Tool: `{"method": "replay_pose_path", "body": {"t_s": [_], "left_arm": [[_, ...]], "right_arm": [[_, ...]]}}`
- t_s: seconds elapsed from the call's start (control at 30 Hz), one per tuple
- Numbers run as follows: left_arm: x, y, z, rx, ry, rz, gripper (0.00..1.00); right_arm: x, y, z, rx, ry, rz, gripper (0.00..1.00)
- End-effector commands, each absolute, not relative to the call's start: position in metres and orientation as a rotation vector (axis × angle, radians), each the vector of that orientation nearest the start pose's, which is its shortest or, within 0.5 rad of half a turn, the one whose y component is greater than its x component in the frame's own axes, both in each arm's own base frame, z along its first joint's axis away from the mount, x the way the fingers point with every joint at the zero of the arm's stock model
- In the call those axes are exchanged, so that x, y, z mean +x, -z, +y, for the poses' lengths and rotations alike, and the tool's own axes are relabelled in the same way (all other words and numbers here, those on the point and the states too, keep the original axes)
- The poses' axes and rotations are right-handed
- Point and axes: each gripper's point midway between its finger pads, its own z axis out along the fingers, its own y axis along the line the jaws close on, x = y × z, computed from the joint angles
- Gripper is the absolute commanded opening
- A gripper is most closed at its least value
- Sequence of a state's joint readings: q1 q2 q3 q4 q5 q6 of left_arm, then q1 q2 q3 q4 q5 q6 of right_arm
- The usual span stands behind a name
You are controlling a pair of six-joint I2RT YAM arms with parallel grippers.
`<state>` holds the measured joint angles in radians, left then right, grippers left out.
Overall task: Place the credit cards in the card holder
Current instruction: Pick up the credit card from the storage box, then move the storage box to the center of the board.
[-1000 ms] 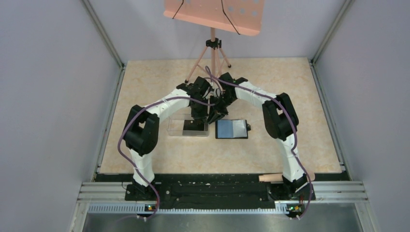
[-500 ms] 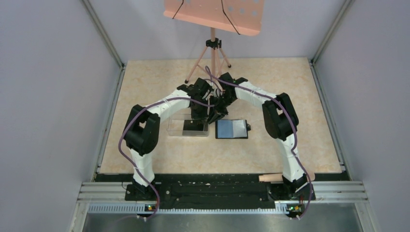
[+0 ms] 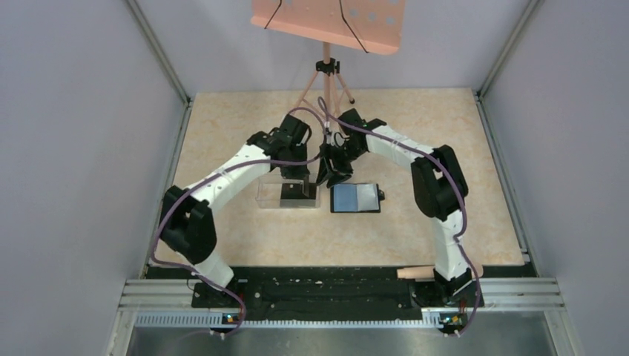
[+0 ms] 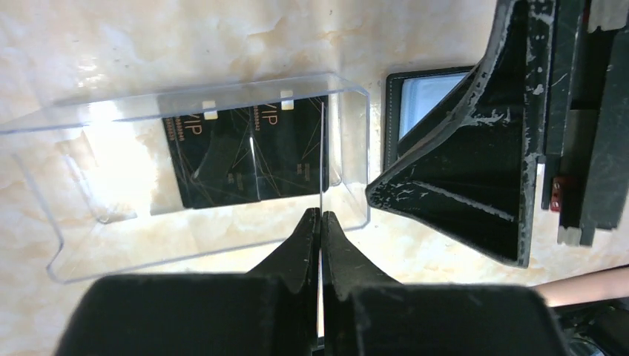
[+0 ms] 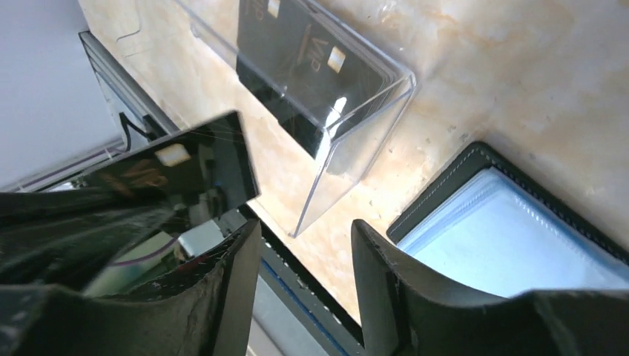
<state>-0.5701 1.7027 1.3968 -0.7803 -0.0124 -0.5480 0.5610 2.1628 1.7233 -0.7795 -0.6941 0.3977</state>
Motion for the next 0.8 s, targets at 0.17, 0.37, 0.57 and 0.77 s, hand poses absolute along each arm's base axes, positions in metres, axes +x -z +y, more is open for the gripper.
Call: {"method": "replay_pose_path", "body": {"t_s": [0.17, 0.37, 0.57, 0.77], "left_arm": [[0.308, -0.178, -0.226, -0.067, 0.591, 2.522, 0.00], [0.305, -0.206, -0.243, -0.100, 0.992, 2.388, 0.00], [0.290, -0.241, -0.266, 0.022, 1.446, 2.201, 0.00], [0.280, -0.257, -0.276, 0.116, 1.579, 2.133, 0.00]], "right_arm": [[0.323, -0.160, 0.327, -0.339, -1.298, 2.586, 0.67], [0.322, -0.173, 0.295, -0.217, -1.428, 2.480, 0.73], [0.301, -0.199, 0.296, -0.345, -1.657, 2.318, 0.70], [0.288, -0.218, 0.301, -0.397, -1.826, 2.200, 0.62]]}}
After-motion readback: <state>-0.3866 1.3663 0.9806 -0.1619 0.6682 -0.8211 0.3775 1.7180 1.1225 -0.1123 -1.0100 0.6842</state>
